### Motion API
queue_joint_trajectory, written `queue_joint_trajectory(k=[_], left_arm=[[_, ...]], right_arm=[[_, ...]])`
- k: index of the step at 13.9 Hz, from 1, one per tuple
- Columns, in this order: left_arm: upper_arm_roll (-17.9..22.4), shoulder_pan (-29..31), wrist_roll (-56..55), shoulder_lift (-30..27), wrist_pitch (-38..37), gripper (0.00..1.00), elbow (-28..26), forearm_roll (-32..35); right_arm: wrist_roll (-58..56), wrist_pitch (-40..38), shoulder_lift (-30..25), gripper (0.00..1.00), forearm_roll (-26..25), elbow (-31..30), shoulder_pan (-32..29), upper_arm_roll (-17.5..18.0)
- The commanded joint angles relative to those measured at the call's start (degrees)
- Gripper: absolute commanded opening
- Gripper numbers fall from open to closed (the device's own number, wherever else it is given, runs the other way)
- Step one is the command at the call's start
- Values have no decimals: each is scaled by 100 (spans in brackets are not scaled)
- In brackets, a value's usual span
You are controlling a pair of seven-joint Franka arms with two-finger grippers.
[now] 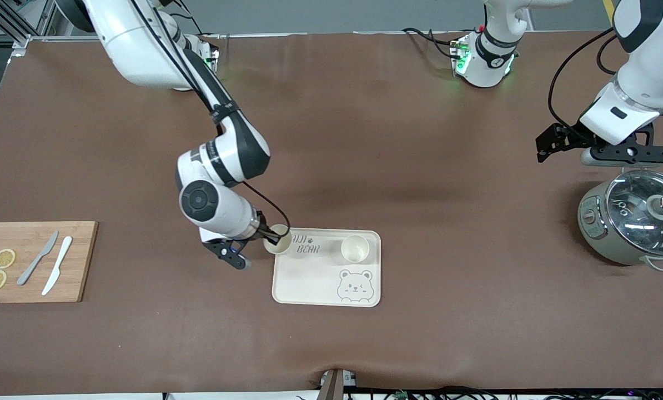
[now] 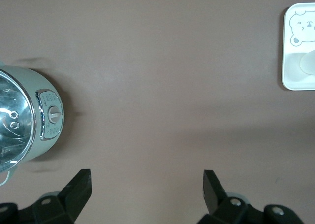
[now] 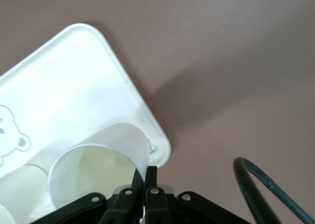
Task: Place white IKEA cup upright on tray with both arms
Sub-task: 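Carry the second cup with the right gripper onto the tray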
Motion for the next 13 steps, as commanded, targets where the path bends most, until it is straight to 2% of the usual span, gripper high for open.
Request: queue_joint_trajectory(k=[1,10,11,13], left_arm=[[-48,55,31,-36,-29,100,48,-97],[-39,72,13,70,-20,100,136,-97],[-39,72,13,70,-20,100,145,-97],[-39,72,22,70,-20,100,145,-97]], right_arm=[[234,123,331,0,70,343,81,-34],[402,370,675,0,34,387,196,-51],[402,370,683,3,34,387,196,-51],[411,379,684,50,34,387,178,-51]])
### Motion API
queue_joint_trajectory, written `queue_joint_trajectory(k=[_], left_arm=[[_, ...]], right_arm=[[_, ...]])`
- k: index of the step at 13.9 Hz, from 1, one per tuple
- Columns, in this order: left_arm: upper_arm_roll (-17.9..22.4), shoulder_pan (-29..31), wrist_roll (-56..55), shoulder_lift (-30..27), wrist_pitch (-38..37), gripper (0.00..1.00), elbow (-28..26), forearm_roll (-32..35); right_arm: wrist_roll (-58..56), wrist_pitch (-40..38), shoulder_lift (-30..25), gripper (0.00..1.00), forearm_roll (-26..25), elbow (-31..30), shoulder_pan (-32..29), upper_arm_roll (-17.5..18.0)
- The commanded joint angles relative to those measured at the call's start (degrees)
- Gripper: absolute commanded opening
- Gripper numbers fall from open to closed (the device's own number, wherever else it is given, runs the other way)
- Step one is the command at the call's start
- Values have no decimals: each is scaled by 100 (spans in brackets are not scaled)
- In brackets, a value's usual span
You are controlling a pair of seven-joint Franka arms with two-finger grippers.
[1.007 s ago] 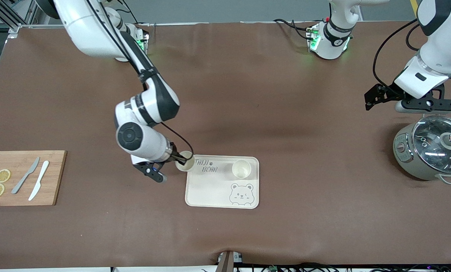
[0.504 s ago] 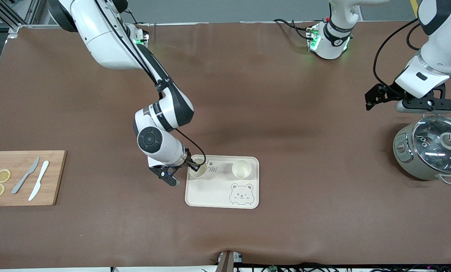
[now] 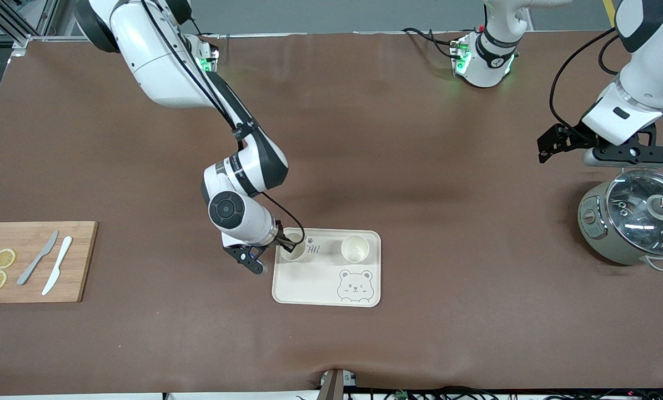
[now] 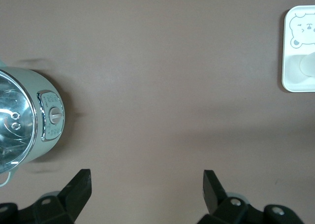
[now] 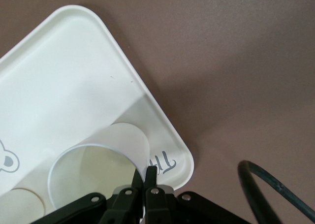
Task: Place white IKEA cup upright on tray with both arms
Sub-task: 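Lower the cup upright beside the first cup and open the right gripper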
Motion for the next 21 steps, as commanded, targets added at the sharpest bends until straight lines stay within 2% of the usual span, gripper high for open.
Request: queue_joint_trajectory(k=[1,2,6,10,14,17,21], left_arm=[[-40,54,22,46,-22,100,106,-97],[-40,54,39,46,-22,100,106,-97],[-39,63,75,55,-22,100,150,-97],[-48,45,22,46,-30,100,176,-97],[-48,28,13,37,-30,100,176,-97],[-48,28,-4,37,-83,100,176,-97],[-48,28,13,29,-83,100,176,-97]], right_arm=[[71,-18,108,76,34,176,-10,-40],[36,-36,99,100,17,185,-19,-40],[-17,-246,-15,100,52,220,-63,-40],[-9,-1308,-156,100,26,588,-229,-40],[27,-1546,-621,100,87,633,-352,-40],[0,-2406,-911,100,8,642,-476,-58],[9,-2944,-1465,100,-107,642,-528,-207]])
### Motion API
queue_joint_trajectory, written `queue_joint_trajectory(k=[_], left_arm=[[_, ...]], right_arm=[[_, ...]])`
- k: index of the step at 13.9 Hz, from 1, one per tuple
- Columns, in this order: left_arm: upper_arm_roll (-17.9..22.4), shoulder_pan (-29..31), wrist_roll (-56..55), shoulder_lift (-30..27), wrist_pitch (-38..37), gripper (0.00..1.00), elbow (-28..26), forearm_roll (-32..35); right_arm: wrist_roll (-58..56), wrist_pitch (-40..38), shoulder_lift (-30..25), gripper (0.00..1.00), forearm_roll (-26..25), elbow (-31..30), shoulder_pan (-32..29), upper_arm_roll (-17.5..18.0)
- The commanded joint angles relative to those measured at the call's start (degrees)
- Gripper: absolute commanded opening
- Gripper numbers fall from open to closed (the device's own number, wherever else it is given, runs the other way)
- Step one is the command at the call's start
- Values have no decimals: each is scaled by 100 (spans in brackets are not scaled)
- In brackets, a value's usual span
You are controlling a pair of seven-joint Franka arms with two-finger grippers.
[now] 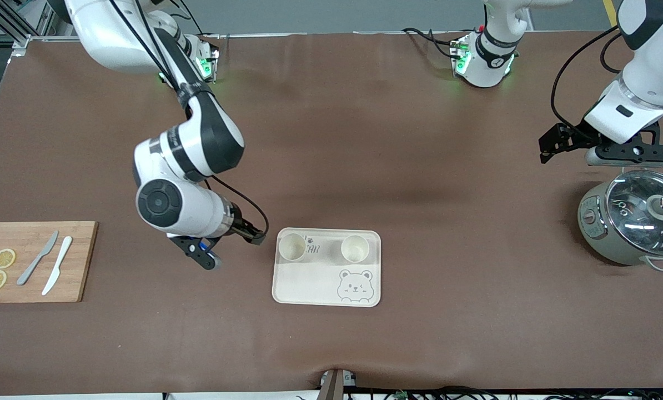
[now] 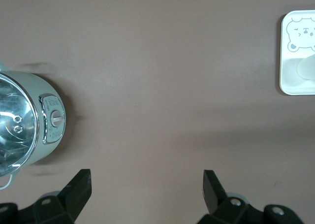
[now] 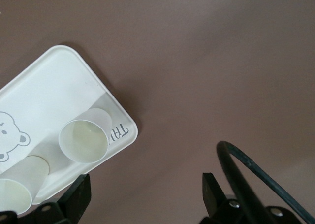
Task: Place white IKEA cup upright on tray with both arms
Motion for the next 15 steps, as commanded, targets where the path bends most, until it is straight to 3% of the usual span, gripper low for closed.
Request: queue_joint_trajectory(k=[1,8,15], left_arm=[[-41,28,-3,24,-92,100,99,-96],[-50,46,14,15,-101,100,108,-96],[-59,11,5,-2,-101,100,108,-105]], right_arm=[[11,-331,-426,100,-72,-112,-158,-16],[-1050,-1298,-1191,100,-71,-183,-914,28],[-3001,-1826,-1797,100,-274,-226,-1643,177]])
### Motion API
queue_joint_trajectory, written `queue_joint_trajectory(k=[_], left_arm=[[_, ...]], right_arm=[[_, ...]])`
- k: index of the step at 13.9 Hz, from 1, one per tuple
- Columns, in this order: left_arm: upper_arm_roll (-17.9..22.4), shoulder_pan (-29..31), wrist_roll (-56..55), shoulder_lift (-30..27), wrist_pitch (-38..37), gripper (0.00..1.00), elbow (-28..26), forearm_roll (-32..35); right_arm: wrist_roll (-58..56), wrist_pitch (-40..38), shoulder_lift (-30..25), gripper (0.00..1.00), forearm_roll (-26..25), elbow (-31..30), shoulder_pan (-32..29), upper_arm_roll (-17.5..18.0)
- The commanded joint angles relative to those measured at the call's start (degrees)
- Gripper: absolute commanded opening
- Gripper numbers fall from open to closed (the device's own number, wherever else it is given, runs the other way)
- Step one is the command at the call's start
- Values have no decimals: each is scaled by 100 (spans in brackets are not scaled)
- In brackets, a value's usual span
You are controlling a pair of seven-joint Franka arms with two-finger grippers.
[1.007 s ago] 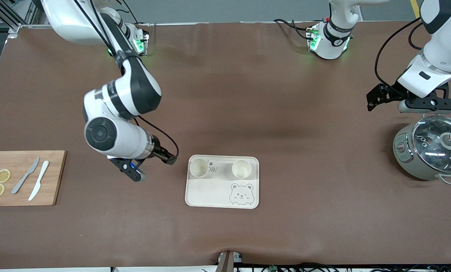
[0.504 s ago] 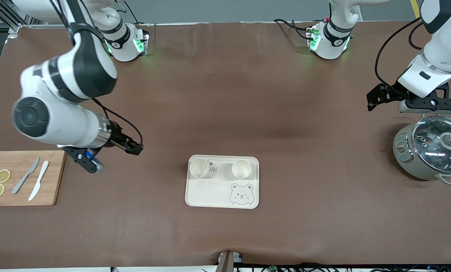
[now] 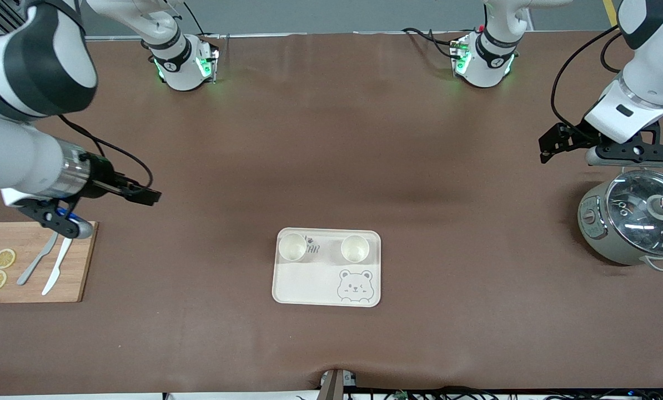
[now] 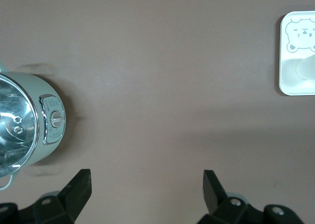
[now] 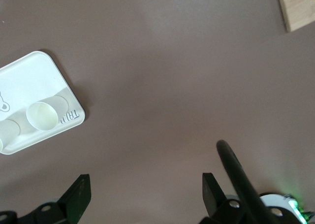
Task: Place white IKEA cup upright on tray with both arms
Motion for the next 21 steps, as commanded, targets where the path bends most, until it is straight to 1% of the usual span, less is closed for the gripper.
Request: queue_joint_trajectory(k=[1,3,5,7,10,11,13,14,16,17,19,21], left_arm=[[-50,13,-3,-2,-99,100,89,-105],[-67,13,-3,15,-99,100,124,-114],[-76,5,14,33,-99,100,142,-114],[-76,4,32,33,-99,100,151,-114],[-128,4,32,25,-99,100,168,-193],[-164,4,23,24,-99,100,203,-193],[-173,4,14,25,-107,100,230,-193],[-190,4,5,24,-134,100,221,-193],[-190,4,5,33,-160,100,221,-193],[-190,4,5,33,-160,100,221,-193],[-190,4,5,33,-160,100,221,-193],[-199,4,-21,33,-169,100,221,-193]], right_arm=[[-705,-58,-430,100,-129,-277,-352,229],[-1494,-92,-676,100,-129,-321,-597,238],[-2182,-119,-1106,100,-156,-749,-791,229],[-2298,-93,-1301,100,-331,-857,-845,247],[-3464,-93,-1608,100,-358,-1076,-1099,229],[-3520,-93,-1722,100,-367,-1121,-1082,229],[-3520,-110,-1837,100,-594,-1182,-916,229],[-3529,3,-2046,100,-769,-1426,-811,229],[-3564,398,-2355,100,-815,-1892,-801,221],[-3729,426,-2365,100,-815,-1938,-818,212],[-4448,417,-2330,100,-789,-1799,-853,185],[-4601,365,-2312,100,-789,-1780,-862,176]])
